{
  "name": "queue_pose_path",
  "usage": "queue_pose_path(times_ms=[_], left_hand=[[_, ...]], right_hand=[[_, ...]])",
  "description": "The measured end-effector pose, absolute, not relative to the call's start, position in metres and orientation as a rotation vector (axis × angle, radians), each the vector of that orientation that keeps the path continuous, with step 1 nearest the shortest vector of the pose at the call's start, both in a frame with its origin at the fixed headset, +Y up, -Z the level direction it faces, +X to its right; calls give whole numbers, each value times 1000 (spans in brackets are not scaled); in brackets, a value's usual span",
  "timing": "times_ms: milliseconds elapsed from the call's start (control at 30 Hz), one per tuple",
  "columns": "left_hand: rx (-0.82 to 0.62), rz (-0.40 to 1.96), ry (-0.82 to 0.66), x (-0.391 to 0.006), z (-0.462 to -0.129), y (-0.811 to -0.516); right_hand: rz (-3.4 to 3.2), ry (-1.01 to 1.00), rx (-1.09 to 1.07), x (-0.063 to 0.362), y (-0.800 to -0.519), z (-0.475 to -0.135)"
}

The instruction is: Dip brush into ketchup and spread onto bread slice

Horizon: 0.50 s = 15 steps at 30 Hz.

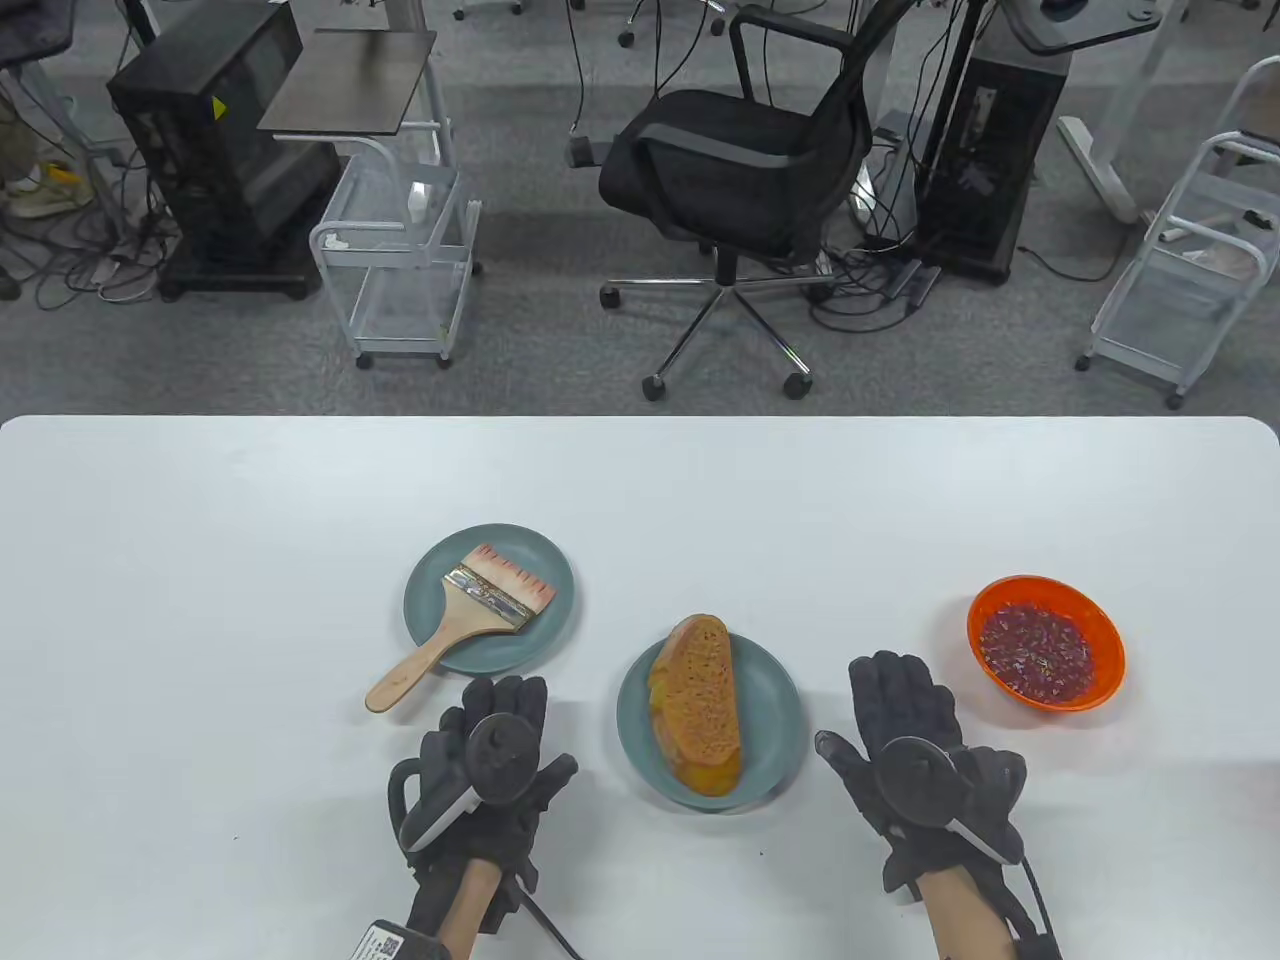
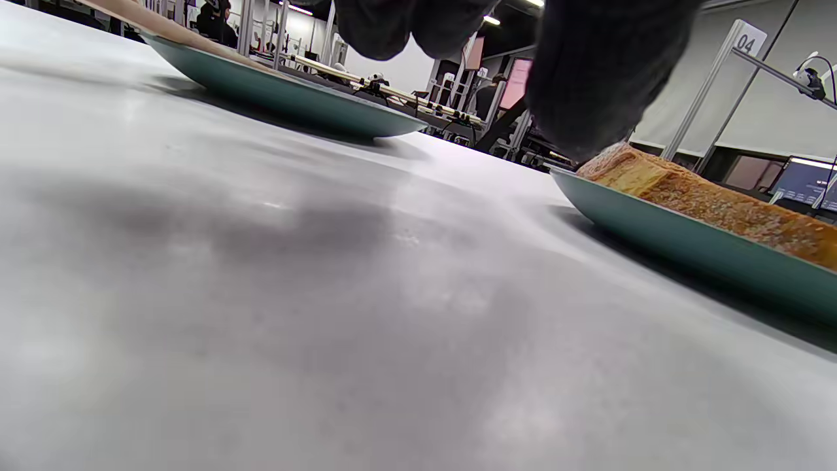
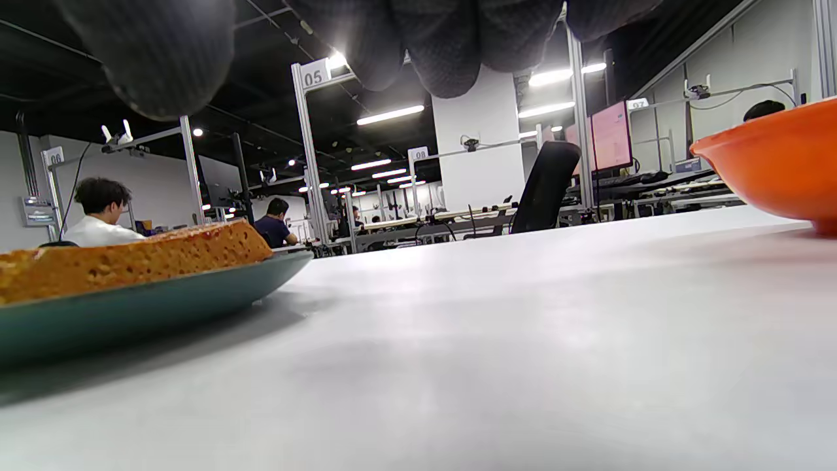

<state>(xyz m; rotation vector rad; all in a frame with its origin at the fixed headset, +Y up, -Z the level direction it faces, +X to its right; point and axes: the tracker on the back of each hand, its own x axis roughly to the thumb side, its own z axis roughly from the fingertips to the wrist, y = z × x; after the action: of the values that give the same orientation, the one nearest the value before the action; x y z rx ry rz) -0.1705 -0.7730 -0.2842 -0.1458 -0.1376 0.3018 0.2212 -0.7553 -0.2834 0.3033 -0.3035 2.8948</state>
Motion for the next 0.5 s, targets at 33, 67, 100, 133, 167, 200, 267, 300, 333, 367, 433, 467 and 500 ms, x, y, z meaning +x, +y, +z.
queue_pose_path(times_ms=[33, 67, 100, 133, 167, 200, 267, 300, 333, 367, 433, 467, 500], left_hand=[[-148, 300, -138, -170, -284, -773], [-150, 299, -140, -170, -284, -774], [-150, 299, -141, -169, -284, -774], [-151, 299, -140, -170, -284, -774], [-153, 298, -139, -170, -284, -774], [-155, 297, -138, -170, -284, -774], [-160, 295, -134, -170, -284, -774], [-160, 297, -134, -170, -284, -774], [-160, 298, -132, -170, -284, -774], [-159, 299, -130, -170, -284, -774], [-160, 303, -129, -170, -284, -774], [-160, 303, -129, -170, -284, -774], [-160, 302, -128, -170, -284, -774]], right_hand=[[2899, -303, 305, 221, -756, -284], [2899, -302, 303, 221, -755, -284], [2894, -304, 300, 221, -755, -284], [2886, -308, 299, 221, -755, -283], [2881, -311, 300, 221, -754, -283], [2880, -312, 300, 221, -754, -283], [2883, -316, 303, 221, -754, -283], [2882, -317, 304, 221, -754, -283], [2880, -317, 304, 221, -754, -283], [2876, -316, 304, 221, -755, -283], [2874, -315, 306, 221, -755, -283], [2875, -313, 307, 220, -755, -283], [2877, -310, 308, 220, -755, -283]])
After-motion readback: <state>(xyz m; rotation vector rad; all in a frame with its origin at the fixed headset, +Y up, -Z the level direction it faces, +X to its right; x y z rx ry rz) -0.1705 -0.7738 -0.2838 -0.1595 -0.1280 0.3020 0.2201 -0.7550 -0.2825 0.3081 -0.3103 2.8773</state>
